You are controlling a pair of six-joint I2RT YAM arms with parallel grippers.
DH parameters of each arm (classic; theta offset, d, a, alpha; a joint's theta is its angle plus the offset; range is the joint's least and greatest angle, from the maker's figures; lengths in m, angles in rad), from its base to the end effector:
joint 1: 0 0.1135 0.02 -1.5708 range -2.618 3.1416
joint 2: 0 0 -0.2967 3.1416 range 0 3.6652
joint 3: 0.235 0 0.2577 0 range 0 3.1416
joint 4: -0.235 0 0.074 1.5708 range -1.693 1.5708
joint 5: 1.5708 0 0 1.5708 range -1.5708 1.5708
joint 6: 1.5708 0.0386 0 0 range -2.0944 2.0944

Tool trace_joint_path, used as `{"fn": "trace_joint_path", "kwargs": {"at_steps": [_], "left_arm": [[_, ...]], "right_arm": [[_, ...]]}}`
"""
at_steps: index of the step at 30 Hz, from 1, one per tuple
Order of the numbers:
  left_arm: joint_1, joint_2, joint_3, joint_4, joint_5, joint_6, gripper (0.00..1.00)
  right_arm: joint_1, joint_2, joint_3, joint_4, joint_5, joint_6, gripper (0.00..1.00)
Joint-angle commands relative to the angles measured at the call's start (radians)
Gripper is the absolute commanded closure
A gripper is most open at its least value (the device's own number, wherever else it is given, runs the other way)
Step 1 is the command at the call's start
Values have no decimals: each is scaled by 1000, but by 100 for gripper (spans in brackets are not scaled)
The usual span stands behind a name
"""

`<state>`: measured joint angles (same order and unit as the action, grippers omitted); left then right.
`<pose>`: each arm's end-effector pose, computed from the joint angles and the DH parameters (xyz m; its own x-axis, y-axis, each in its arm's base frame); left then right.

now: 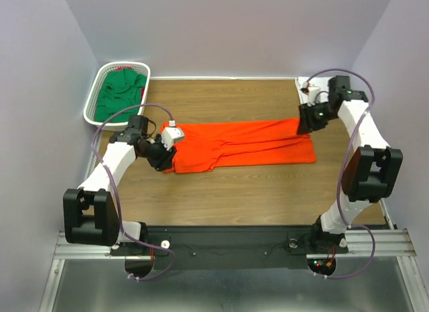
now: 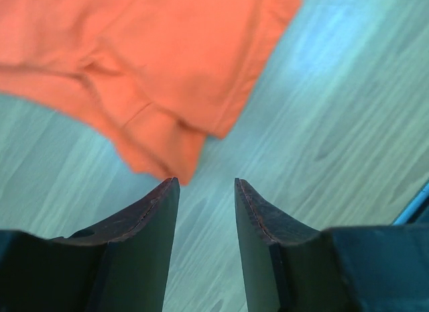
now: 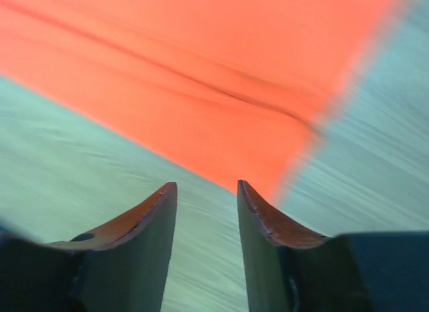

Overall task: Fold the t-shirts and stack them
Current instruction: Fold the tshirt

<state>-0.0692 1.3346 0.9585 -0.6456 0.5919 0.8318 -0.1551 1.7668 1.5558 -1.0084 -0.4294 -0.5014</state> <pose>0.2589 -0.0395 0.2753 -0.3160 0.6368 -0.7033 0.8633 0.5005 0.0652 0.3710 -0.0417 0.3083 -0.8129 -0.3152 -0.4897 -0.4468 0.8769 0.1773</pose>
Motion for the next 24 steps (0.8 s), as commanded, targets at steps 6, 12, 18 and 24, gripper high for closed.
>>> {"fn": "trace_joint_path", "kwargs": {"at_steps": [6, 12, 18, 24], "left_arm": [[-136, 70, -103, 95, -40, -68, 50], [-138, 175, -86, 107, -43, -60, 50], [-138, 261, -61, 138, -44, -89, 50], [-138, 271, -40, 143, -24, -97, 57]], "right_arm": [[414, -53, -261, 375, -328, 491, 61], [617, -37, -378, 709, -267, 751, 52], [747, 101, -329, 803, -207, 871, 51], [786, 192, -292, 838, -209, 922, 50]]}}
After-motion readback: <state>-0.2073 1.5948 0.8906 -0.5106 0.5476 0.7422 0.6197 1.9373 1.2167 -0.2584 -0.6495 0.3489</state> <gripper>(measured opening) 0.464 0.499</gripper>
